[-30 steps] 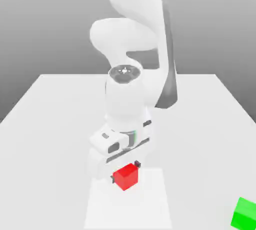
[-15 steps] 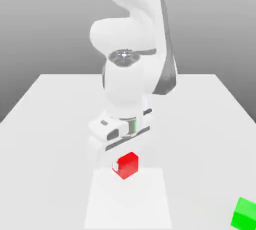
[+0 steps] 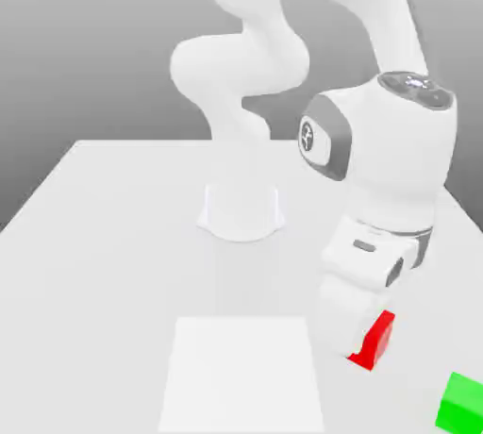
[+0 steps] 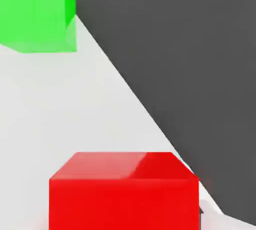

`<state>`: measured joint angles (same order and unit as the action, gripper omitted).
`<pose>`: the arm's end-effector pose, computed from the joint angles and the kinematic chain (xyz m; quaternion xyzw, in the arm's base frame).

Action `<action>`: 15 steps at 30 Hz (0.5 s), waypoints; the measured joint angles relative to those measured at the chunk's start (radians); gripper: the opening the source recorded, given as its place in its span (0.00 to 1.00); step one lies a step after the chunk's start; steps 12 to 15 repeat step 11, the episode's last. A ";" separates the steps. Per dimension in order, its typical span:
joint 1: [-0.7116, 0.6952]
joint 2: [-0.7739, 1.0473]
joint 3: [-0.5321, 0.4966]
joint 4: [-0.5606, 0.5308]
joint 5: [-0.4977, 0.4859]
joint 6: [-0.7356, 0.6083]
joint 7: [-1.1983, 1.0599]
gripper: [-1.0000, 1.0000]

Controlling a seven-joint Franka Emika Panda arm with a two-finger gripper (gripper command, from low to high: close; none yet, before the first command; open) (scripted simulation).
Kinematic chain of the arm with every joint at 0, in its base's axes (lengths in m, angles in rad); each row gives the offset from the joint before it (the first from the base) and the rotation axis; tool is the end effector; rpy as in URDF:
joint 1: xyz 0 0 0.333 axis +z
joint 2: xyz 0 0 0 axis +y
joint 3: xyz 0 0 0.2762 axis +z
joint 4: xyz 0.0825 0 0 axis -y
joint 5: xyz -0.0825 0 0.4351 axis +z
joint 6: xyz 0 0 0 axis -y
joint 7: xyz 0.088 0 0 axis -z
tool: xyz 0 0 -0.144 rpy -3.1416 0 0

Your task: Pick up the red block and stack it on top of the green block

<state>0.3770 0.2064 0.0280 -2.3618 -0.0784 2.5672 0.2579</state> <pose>0.4874 0.2096 0.1216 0.9942 0.1060 0.0056 0.0175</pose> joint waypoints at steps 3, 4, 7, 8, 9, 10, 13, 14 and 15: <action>0.044 0.062 0.050 0.102 0.028 -0.041 0.007 0.00; 0.052 0.092 0.055 0.118 0.029 -0.028 0.010 0.00; 0.066 0.194 0.050 0.137 0.017 0.055 0.022 1.00; 0.066 0.194 0.050 0.137 0.017 0.055 0.022 1.00; 0.066 0.194 0.050 0.137 0.017 0.055 0.022 1.00; 0.066 0.194 0.050 0.137 0.017 0.055 0.022 1.00; 0.066 0.194 0.050 0.137 0.017 0.055 0.022 1.00; 0.066 0.194 0.050 0.137 0.017 0.055 0.022 1.00; 0.066 0.194 0.050 0.137 0.017 0.055 0.022 1.00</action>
